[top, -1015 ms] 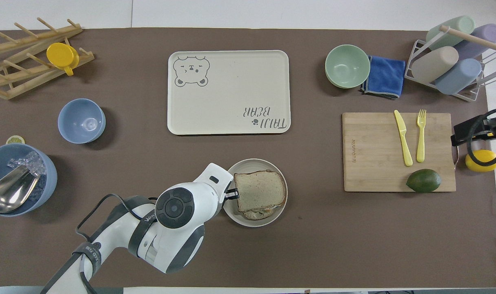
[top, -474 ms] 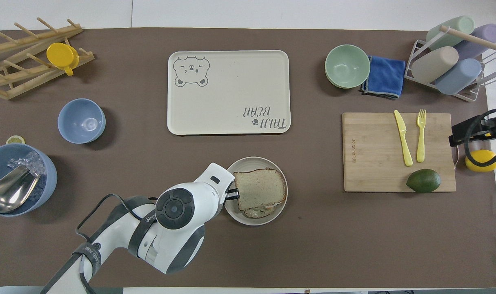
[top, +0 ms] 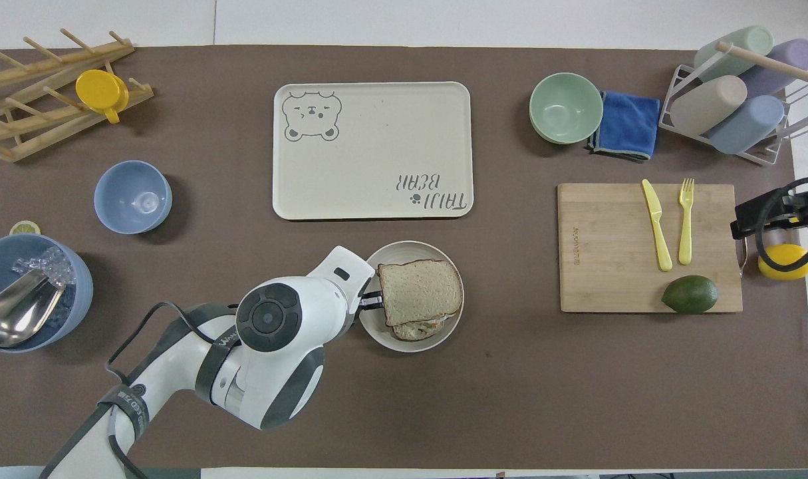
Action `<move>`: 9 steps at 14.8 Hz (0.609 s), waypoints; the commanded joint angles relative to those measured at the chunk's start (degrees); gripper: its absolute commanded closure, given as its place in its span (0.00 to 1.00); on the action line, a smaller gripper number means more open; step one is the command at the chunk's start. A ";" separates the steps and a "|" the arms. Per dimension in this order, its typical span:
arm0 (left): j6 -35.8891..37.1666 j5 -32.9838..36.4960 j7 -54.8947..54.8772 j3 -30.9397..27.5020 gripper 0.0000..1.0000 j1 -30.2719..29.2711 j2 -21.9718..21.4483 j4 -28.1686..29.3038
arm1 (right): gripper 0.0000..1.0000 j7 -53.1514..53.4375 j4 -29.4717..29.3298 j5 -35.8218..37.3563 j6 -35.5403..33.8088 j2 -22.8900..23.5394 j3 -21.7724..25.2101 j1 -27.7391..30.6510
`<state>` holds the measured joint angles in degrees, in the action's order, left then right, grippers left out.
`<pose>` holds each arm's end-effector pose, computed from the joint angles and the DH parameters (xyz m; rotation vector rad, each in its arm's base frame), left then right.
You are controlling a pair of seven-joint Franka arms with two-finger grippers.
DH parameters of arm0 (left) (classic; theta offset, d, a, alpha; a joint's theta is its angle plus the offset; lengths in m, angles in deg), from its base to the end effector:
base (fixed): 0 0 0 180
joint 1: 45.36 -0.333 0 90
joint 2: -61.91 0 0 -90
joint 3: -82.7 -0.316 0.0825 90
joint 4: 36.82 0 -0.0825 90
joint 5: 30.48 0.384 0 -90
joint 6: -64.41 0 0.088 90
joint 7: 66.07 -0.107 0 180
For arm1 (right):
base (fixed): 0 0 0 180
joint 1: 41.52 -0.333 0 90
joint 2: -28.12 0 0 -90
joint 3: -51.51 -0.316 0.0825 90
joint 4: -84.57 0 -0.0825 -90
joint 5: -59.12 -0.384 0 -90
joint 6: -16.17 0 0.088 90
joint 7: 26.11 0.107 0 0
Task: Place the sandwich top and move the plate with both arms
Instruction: 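Slide the plate with the left gripper onto the bear-print tray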
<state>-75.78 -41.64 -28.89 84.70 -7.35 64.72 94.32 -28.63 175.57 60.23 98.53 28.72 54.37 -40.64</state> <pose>0.4064 -0.3413 0.3407 2.9657 0.1392 0.0014 0.5403 -0.0375 0.6002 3.1201 -0.0349 -0.2534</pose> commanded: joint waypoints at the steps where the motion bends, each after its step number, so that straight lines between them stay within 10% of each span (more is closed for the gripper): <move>1: 6.58 -0.88 -1.94 -0.07 1.00 -2.59 -0.78 -4.82 | 0.00 -0.82 0.93 -0.59 0.87 -0.51 -0.31 0.26; 9: 16.26 -6.42 -7.91 -0.33 1.00 -9.88 2.90 -19.06 | 0.00 -0.82 0.76 -0.59 0.87 -0.42 -0.23 0.34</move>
<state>-61.86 -46.22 -34.63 84.23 -14.67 65.07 80.51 -28.63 175.58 60.23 98.53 28.72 54.32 -40.65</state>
